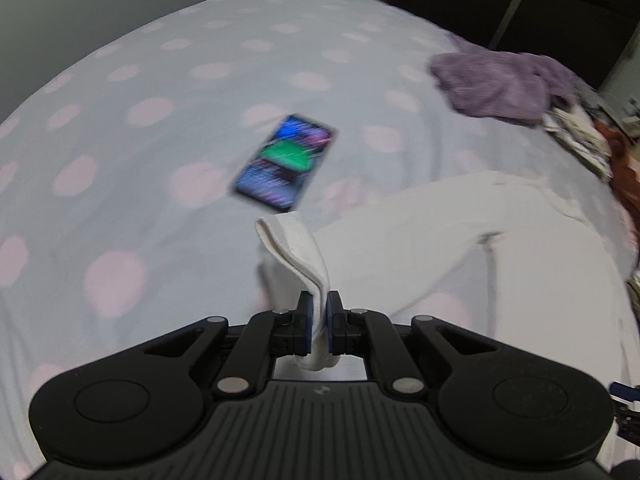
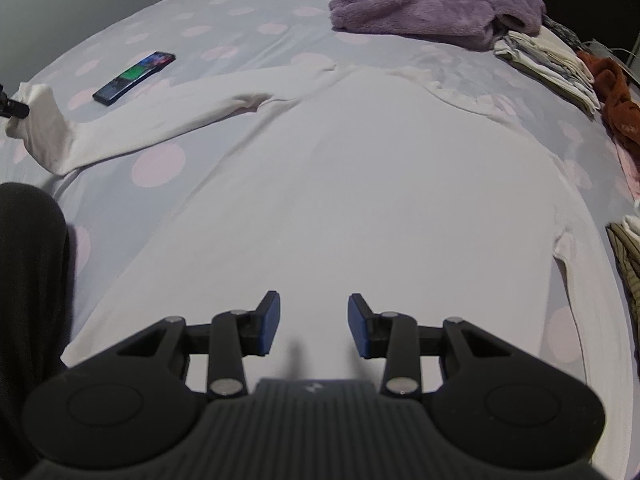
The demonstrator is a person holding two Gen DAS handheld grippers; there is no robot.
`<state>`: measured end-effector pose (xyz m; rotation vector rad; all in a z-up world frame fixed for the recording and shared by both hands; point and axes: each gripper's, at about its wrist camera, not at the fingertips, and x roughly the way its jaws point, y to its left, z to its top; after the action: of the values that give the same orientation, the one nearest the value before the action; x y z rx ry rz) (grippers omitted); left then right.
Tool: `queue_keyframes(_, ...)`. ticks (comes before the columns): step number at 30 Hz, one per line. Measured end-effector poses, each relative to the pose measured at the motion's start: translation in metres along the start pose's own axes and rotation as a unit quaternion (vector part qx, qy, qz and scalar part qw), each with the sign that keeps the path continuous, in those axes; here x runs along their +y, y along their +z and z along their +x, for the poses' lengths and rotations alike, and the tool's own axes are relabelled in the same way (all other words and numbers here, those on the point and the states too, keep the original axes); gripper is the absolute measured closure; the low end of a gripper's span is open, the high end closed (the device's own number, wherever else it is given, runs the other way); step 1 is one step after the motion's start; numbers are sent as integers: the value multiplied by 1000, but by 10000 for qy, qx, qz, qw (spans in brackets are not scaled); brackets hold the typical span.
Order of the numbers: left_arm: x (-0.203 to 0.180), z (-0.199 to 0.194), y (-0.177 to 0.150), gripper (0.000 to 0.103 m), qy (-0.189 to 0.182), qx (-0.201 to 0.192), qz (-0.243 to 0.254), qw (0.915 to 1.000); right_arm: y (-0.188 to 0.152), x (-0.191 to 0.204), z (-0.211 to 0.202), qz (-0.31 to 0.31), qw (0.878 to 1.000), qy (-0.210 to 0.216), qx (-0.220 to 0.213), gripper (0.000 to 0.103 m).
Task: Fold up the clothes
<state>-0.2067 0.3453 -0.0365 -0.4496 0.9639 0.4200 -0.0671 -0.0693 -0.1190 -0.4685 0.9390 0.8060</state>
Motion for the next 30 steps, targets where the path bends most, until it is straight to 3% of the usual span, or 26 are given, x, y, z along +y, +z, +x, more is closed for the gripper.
queue_keyframes(8,-119,2,30,98,-712,-207,926,9929,-20,-25,-12,395,9991,-56,-148,62)
queue_keyframes(17,-260,9,31,98,-1292,-213,2259,9653,-51,-72,-33,979,9946,-215,-263,62)
queue_keyframes(21,-330,18,4,98,-1585,-50,2865,9449,-63,-93,-41,1193,9918,-325,-318,62)
queue_keyframes(26,-408,52,-58,98,-1820,465,3693,9101,-75,-115,-51,1495,9869,-479,-380,62)
queue_keyframes(30,-444,68,-108,98,-1911,726,4175,8854,-86,-130,-56,1658,9837,-593,-349,62)
